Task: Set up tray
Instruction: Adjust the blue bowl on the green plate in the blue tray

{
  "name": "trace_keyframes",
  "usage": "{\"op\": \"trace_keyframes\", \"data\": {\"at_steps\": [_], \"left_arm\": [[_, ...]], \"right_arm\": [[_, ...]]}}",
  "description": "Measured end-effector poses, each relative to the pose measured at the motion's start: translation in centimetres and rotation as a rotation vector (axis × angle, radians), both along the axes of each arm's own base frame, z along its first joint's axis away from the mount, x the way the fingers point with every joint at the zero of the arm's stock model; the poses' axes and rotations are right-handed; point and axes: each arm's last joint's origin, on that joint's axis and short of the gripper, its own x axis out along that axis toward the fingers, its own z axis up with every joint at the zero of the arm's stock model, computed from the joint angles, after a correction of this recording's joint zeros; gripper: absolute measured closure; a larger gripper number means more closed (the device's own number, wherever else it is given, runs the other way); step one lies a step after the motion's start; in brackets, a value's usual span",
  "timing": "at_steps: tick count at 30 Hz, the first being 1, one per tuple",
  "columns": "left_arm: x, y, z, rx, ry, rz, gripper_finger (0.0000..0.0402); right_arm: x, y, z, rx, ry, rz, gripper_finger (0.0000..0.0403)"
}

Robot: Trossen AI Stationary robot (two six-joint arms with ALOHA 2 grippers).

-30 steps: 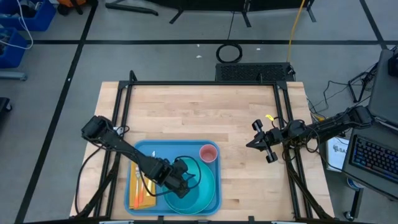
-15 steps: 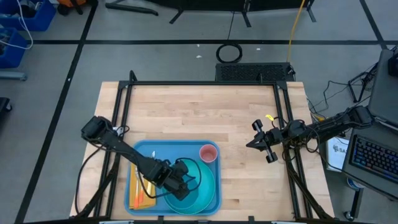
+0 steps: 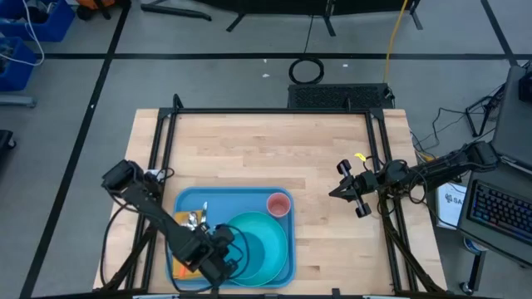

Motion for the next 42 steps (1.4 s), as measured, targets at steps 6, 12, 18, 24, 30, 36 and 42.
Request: {"op": "trace_keyframes", "data": {"at_steps": [6, 12, 18, 24, 30, 36, 42], "left_arm": [[-1.6, -1.2, -0.3, 0.003, 0.020, 0.028, 0.0401], [-1.5, -1.8, 0.7, 0.061, -0.056, -0.059, 0.0401], [-1.8, -1.7, 0.7, 0.072, -0.054, -0.001, 0.0401], [-3.2, -2.3, 0.6, 0.057, -0.039, 0.128, 0.0401], [-4.0, -2.7, 0.6, 0.026, -0.030, 0.224, 0.0401], [-4.5, -2.4, -0.2, -0.017, 0.065, 0.325, 0.0401], [-3.9, -1.9, -1.0, -0.035, 0.083, 0.316, 0.0401]], "right_arm": [[0.0, 0.0, 0.0, 0.000, 0.000, 0.000, 0.0403], [0.0, 0.0, 0.0, 0.000, 0.000, 0.000, 0.0403], [0.0, 0.0, 0.0, 0.000, 0.000, 0.000, 0.0403], [0.0, 0.0, 0.0, 0.000, 0.000, 0.000, 0.0403], [0.0, 0.0, 0.0, 0.000, 0.000, 0.000, 0.0403], [0.0, 0.0, 0.0, 0.000, 0.000, 0.000, 0.0403], [0.0, 0.0, 0.0, 0.000, 0.000, 0.000, 0.0403]]}}
